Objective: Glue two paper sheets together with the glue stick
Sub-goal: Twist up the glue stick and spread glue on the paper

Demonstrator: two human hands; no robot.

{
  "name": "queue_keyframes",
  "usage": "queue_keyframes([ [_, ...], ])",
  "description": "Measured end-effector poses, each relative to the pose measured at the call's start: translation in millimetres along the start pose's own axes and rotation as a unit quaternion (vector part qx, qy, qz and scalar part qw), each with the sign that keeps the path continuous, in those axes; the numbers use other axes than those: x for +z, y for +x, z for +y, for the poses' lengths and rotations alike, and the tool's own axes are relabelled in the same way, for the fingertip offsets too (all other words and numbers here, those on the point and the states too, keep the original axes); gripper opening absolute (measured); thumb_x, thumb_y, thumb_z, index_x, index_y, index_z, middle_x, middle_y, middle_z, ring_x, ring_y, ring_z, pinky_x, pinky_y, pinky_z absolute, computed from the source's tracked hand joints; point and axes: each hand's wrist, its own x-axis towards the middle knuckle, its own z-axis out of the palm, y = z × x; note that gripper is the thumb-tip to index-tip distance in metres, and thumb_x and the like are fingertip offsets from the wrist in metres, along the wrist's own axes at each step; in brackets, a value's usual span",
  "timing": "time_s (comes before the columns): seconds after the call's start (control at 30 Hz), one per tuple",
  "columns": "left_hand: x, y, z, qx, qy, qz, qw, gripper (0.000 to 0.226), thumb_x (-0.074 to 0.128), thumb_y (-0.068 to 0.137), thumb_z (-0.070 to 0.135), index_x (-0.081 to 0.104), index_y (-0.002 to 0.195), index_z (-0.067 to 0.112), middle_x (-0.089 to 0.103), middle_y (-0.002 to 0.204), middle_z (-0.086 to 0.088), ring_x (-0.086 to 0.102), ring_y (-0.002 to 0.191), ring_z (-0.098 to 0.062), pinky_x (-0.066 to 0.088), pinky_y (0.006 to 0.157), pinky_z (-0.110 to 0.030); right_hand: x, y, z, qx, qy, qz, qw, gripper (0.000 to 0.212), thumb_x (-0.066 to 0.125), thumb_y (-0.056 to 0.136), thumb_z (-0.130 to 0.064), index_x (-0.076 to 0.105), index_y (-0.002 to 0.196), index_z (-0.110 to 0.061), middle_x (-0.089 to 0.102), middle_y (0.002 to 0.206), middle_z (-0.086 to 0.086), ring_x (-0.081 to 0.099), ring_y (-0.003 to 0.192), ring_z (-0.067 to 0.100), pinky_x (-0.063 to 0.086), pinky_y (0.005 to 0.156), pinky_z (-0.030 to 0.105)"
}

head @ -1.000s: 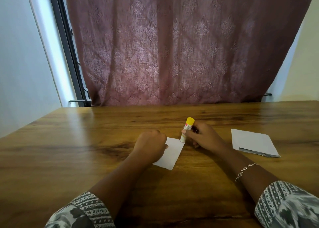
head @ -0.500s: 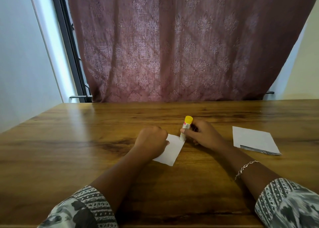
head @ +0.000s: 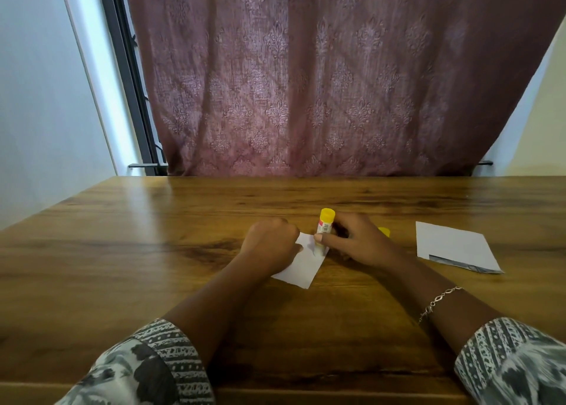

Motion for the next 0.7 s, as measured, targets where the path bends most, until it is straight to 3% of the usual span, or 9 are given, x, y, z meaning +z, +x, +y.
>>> queue_keyframes([
  [0.2, 0, -1, 0, -0.004, -0.014, 0.006, 1.000, 0.032, 0.044, 0.093, 0.038, 0.060, 0.106, 0.013, 0.064, 0.100, -0.006, 0.058, 0.085, -0.018, 0.043, 0.067, -0.027, 3, -1, -2, -0.025, 0.010, -0.015, 1.000, 0.015, 0.060, 0.084, -0.022, 0.062, 0.088, -0.008, 0.064, 0.086, 0.016, 0.054, 0.074, 0.020, 0.042, 0.066, 0.036],
  [0.33, -1, -1, 0, -0.006, -0.019, 0.000, 1.000, 0.032, 0.044, 0.093, 0.037, 0.060, 0.107, 0.014, 0.063, 0.098, -0.005, 0.059, 0.085, -0.019, 0.045, 0.067, -0.028, 3, -3, -7, -0.039, 0.028, -0.036, 0.998, 0.005, 0.060, 0.084, -0.020, 0.060, 0.081, -0.017, 0.056, 0.072, -0.004, 0.050, 0.065, 0.010, 0.040, 0.062, 0.028],
  [0.4, -2, -1, 0, -0.007, -0.027, -0.003, 1.000, 0.032, 0.044, 0.093, 0.037, 0.060, 0.107, 0.014, 0.063, 0.099, -0.006, 0.059, 0.085, -0.018, 0.045, 0.067, -0.028, 4, -4, -10, -0.045, 0.034, -0.042, 0.998, 0.013, 0.061, 0.084, -0.021, 0.056, 0.074, -0.028, 0.053, 0.068, -0.010, 0.049, 0.061, 0.004, 0.040, 0.059, 0.023],
  [0.5, -3, -2, -1, -0.011, -0.041, -0.007, 0.999, 0.032, 0.044, 0.093, 0.037, 0.061, 0.107, 0.014, 0.064, 0.100, -0.006, 0.054, 0.079, -0.016, 0.040, 0.063, -0.026, 5, -5, -15, -0.056, 0.047, -0.049, 0.996, 0.024, 0.062, 0.083, -0.020, 0.052, 0.069, -0.038, 0.052, 0.067, -0.014, 0.051, 0.061, -0.004, 0.039, 0.056, 0.013],
  [0.63, -5, -2, -1, -0.020, -0.061, -0.014, 0.998, 0.031, 0.045, 0.092, 0.036, 0.061, 0.106, 0.014, 0.064, 0.099, -0.006, 0.049, 0.075, -0.014, 0.038, 0.063, -0.026, 7, -7, -17, -0.054, 0.055, -0.067, 0.995, 0.024, 0.062, 0.083, -0.021, 0.052, 0.071, -0.040, 0.053, 0.069, -0.013, 0.051, 0.062, 0.001, 0.040, 0.059, 0.019],
  [0.7, -6, -3, -1, -0.021, -0.062, -0.014, 0.998, 0.030, 0.045, 0.092, 0.036, 0.061, 0.103, 0.013, 0.064, 0.098, -0.006, 0.048, 0.074, -0.014, 0.037, 0.062, -0.027, 6, -8, -18, -0.056, 0.062, -0.072, 0.994, 0.023, 0.062, 0.083, -0.021, 0.053, 0.073, -0.040, 0.054, 0.070, -0.012, 0.051, 0.062, -0.002, 0.040, 0.056, 0.016],
])
